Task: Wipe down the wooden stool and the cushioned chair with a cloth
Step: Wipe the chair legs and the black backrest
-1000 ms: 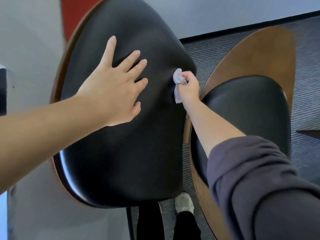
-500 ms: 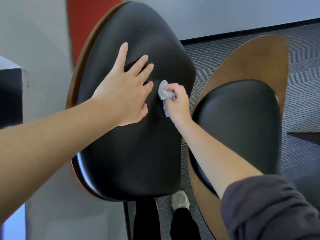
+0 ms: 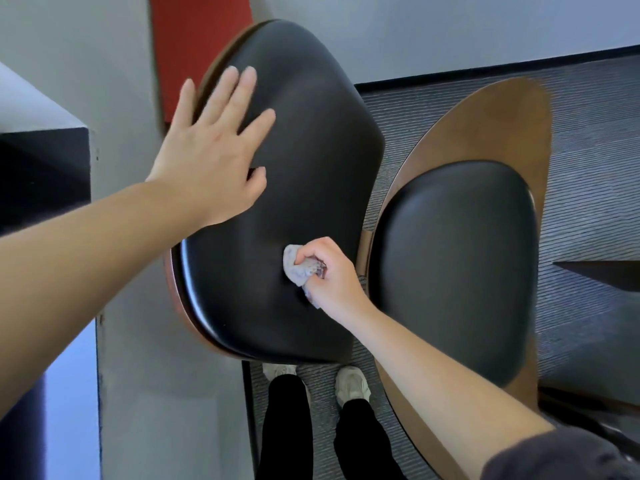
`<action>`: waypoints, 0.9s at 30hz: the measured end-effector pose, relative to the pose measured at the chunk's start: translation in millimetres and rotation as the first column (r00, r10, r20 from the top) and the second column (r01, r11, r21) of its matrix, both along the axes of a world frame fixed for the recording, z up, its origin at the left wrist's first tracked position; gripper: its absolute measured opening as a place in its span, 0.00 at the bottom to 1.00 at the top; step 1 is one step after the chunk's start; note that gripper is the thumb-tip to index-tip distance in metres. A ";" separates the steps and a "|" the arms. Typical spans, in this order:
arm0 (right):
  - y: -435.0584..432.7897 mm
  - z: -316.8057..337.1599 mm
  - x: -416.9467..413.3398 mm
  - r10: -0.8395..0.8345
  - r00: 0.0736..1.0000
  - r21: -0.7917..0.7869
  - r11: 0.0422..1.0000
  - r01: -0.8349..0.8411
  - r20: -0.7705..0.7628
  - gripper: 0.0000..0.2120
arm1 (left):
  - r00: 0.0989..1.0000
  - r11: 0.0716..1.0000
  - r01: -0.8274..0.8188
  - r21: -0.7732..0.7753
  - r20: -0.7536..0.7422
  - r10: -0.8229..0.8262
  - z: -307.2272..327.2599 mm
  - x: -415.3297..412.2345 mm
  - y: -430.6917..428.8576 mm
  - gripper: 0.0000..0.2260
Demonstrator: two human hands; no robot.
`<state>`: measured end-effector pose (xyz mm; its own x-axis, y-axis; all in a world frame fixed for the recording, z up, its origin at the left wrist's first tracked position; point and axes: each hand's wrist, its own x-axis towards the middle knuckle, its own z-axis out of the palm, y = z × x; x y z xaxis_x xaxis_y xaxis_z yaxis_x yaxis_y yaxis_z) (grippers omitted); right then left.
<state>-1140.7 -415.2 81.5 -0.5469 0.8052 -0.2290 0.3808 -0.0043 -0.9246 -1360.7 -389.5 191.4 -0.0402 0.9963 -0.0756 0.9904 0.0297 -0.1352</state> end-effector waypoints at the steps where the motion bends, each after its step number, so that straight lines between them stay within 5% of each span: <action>1: 6.7 2.5 -3.1 -0.001 1.000 -0.004 1.000 0.001 0.007 0.17 | 0.998 0.999 -0.043 0.007 0.055 0.043 0.8 -2.6 0.3 0.31; 5: 67.0 5.9 -39.1 -0.140 0.990 0.036 0.990 0.139 0.025 0.19 | 0.970 0.992 -0.121 0.047 0.216 0.108 -2.2 -3.9 1.2 0.33; 16: 214.5 -8.5 -74.8 -0.483 0.869 0.003 0.874 0.485 0.112 0.11 | 0.955 0.988 -0.123 0.097 0.281 0.091 -7.9 -6.0 1.6 0.33; 27: 123.6 35.8 -83.6 -0.243 0.970 0.150 0.958 0.245 -0.027 0.11 | 0.915 0.981 -0.159 0.107 0.389 0.106 -3.5 -4.4 -1.0 0.27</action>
